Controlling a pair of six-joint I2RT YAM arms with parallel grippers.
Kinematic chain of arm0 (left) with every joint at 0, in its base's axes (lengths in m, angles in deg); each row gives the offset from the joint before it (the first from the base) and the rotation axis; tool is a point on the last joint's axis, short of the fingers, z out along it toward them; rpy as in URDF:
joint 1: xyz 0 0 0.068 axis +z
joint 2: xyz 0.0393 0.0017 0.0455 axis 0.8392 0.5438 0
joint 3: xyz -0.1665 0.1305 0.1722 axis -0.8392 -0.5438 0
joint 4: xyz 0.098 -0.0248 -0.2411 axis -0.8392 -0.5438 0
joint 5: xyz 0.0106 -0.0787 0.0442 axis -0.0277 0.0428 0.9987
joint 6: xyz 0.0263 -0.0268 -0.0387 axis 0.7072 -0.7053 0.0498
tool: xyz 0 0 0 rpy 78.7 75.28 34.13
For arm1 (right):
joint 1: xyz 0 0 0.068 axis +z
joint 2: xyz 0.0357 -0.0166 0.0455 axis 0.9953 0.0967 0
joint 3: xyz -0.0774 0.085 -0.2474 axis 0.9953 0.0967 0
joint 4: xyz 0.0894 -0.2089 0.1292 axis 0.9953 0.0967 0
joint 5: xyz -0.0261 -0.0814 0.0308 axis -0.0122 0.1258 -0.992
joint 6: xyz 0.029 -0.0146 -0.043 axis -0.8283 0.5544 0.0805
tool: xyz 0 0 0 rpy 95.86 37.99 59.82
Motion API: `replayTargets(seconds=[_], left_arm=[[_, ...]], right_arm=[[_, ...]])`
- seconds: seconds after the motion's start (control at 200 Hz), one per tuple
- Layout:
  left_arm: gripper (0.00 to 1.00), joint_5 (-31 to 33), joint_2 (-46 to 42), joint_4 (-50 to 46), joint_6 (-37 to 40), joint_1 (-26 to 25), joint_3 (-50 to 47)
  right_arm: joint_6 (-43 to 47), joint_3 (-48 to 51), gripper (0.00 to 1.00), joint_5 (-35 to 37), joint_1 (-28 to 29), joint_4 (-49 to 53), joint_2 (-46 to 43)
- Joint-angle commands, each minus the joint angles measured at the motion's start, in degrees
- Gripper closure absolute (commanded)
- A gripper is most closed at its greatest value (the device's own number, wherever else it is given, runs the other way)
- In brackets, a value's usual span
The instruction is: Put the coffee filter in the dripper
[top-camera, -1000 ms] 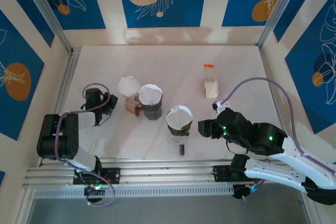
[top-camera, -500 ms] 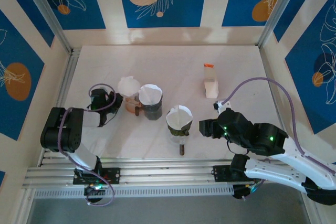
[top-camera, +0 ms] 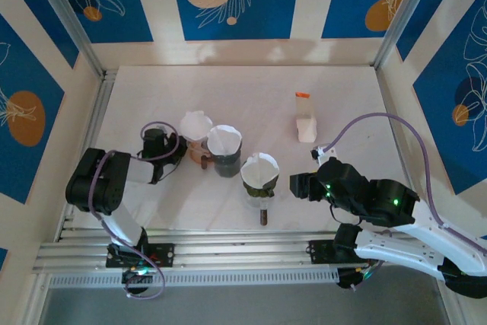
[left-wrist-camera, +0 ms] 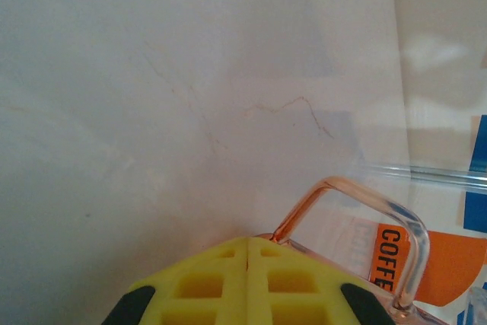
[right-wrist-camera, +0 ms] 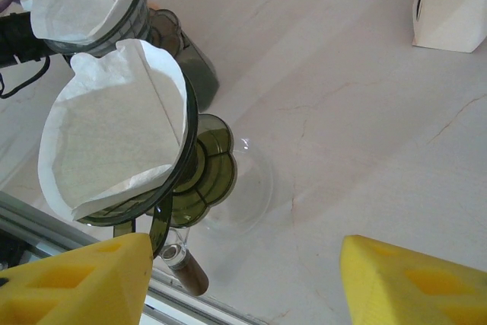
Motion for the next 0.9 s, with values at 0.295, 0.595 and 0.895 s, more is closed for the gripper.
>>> replayTargets(seconds=[0.295, 0.595, 0.895], left_arm=[[1.00, 3.0, 0.4, -0.9, 0.0, -4.3, 2.1], [1.00, 6.2, -15.1, -17.6, 5.7, 2.6, 0.1], [0.46, 16.3, -38.0, -43.9, 25.4, 4.8, 8.8]], right_arm=[[-1.6, -1.1, 0.33, 2.2, 0.1, 0.6, -0.9], [-1.0, -1.2, 0.30, 5.1, -0.3, -1.5, -0.3], [1.6, -1.1, 0.03, 16.3, -7.5, -7.0, 4.5]])
